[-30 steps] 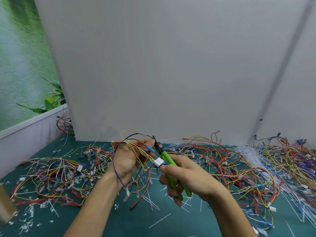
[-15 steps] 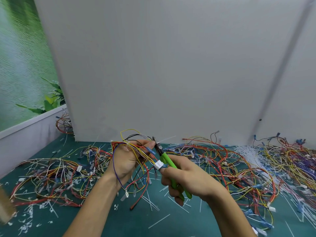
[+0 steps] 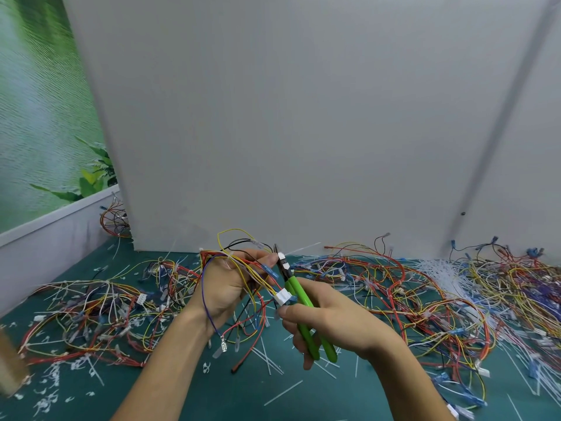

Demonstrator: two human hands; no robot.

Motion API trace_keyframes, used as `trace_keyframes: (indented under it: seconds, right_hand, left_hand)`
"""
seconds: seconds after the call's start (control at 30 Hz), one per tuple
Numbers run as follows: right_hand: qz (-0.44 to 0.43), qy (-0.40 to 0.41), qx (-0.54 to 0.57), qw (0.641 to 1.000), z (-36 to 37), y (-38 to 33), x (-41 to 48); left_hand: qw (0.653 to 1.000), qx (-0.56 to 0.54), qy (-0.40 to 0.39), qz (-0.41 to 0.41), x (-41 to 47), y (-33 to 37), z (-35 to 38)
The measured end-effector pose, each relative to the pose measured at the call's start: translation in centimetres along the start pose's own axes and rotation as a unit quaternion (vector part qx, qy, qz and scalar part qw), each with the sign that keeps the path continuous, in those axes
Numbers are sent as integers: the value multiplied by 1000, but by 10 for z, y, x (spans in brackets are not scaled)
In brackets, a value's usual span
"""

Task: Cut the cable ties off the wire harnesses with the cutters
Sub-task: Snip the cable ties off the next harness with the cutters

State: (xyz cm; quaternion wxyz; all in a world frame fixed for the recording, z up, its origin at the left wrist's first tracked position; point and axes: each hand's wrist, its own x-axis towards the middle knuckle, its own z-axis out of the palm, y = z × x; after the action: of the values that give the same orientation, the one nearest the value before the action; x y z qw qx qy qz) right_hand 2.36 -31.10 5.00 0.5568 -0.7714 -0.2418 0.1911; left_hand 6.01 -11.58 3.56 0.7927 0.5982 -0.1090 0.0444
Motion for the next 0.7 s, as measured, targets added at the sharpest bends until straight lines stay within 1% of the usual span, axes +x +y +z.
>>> trace_keyframes:
  seconds: [0.13,0.3,0.47,0.7]
  right_hand:
    - [-13,6,9,1000,3,1,1]
    - [-17,-10,33,999,2,1,0]
    - [1,20,41,999,1,-1,0]
    - [21,23,3,999,1,0,0]
  left_hand:
    - [1000,-3,0,2,0,1,-2]
    - [1000,-1,3,10,0,-1,1]
    - [1000,15,1,26,0,-4,2]
    - [999,36,10,28,2,-7,3]
